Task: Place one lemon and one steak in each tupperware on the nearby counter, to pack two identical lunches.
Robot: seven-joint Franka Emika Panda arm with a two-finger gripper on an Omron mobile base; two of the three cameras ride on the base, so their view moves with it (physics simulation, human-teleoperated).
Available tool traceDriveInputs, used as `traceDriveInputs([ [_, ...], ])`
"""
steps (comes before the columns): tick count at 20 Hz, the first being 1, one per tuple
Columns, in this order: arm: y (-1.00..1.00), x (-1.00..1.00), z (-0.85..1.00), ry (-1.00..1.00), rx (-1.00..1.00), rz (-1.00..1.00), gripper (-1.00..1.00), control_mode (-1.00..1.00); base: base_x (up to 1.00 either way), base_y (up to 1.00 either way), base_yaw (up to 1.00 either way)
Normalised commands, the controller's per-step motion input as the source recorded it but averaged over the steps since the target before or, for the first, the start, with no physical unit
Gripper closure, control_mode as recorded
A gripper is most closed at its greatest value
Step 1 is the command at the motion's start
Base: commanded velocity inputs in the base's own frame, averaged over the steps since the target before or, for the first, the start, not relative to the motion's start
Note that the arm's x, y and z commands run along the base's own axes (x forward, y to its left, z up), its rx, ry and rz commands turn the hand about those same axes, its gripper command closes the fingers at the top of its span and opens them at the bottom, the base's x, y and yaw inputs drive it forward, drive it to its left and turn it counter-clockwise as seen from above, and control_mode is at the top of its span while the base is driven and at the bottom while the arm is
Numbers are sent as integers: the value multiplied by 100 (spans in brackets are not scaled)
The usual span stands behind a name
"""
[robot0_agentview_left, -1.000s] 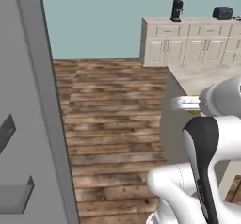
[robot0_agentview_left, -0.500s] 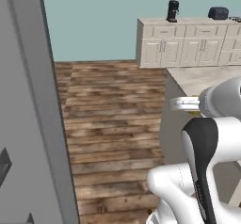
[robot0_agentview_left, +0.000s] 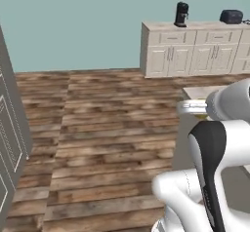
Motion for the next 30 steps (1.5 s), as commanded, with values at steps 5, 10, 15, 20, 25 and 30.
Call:
traceDriveInputs([
  [5,0,0,0,0,0,0,100,100,100,0,-12],
  [10,0,0,0,0,0,0,100,100,100,0,-22],
  [15,0,0,0,0,0,0,100,100,96,5,-38],
  [20,0,0,0,0,0,0,100,100,100,14,-39],
  [25,0,0,0,0,0,0,100,100,99,17,-39],
  [30,0,0,0,0,0,0,100,100,82,6,-41],
])
